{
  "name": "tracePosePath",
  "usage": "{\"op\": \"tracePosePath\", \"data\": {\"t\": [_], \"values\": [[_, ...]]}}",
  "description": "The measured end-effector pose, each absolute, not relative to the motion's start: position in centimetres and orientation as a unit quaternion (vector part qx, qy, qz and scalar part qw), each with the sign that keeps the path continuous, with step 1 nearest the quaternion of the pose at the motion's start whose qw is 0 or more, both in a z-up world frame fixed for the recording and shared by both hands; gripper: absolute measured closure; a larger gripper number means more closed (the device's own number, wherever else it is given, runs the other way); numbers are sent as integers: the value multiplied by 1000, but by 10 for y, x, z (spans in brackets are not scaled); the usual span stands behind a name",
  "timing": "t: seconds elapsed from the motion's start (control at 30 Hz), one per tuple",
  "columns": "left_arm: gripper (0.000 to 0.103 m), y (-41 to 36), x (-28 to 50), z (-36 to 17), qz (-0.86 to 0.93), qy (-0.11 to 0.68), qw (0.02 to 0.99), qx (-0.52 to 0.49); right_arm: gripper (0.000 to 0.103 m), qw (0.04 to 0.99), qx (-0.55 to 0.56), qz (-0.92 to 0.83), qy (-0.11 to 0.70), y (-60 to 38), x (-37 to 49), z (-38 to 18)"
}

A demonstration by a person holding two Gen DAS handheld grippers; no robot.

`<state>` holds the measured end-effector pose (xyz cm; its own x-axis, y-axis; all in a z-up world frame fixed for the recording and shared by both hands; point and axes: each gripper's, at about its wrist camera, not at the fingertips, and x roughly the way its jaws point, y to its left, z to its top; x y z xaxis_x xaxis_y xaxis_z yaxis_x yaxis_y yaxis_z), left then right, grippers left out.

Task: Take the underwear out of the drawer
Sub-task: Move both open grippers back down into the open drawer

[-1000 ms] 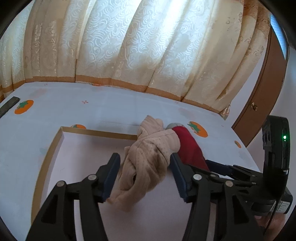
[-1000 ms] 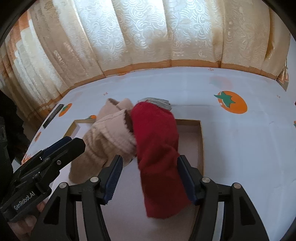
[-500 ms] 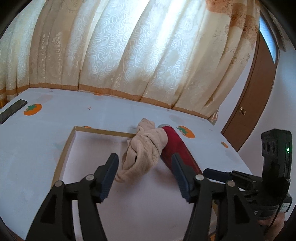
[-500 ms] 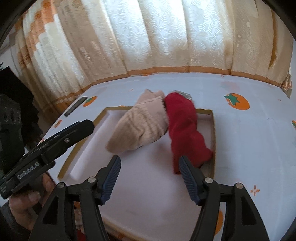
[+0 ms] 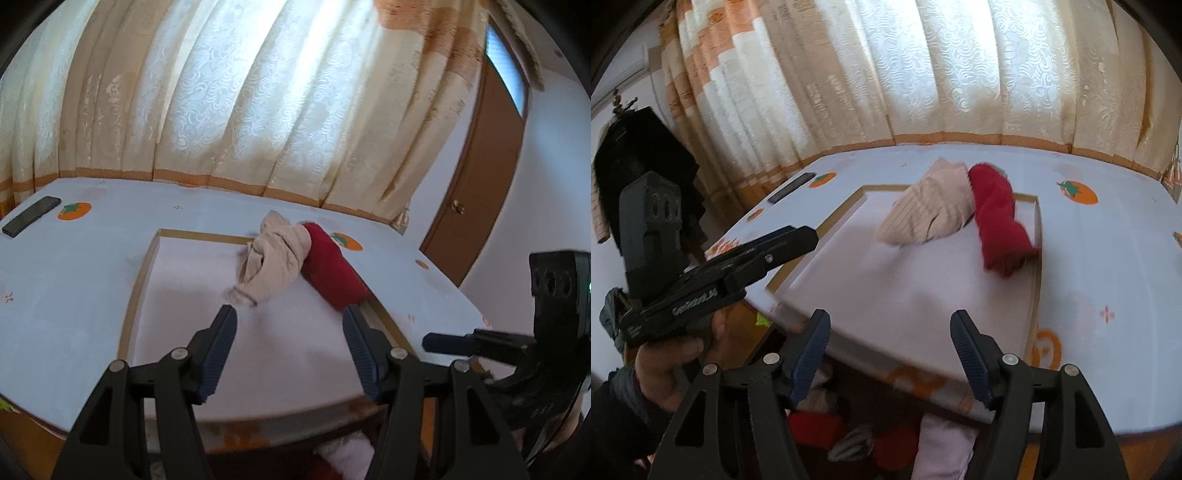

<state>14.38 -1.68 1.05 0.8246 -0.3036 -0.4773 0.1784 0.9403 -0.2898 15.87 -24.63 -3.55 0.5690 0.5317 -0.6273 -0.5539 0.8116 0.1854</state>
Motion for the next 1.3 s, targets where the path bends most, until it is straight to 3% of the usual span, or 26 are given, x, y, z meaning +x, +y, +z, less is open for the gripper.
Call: {"op": "tracePosePath", "data": {"t": [0.57, 1.3], "values": [[41, 16, 54, -35, -108, 304, 944, -67, 29, 875, -32, 336, 346, -262, 59, -73], [41, -10, 43, -119, -166, 448, 879, 8, 29, 862, -68, 262, 429, -278, 75, -169]]}}
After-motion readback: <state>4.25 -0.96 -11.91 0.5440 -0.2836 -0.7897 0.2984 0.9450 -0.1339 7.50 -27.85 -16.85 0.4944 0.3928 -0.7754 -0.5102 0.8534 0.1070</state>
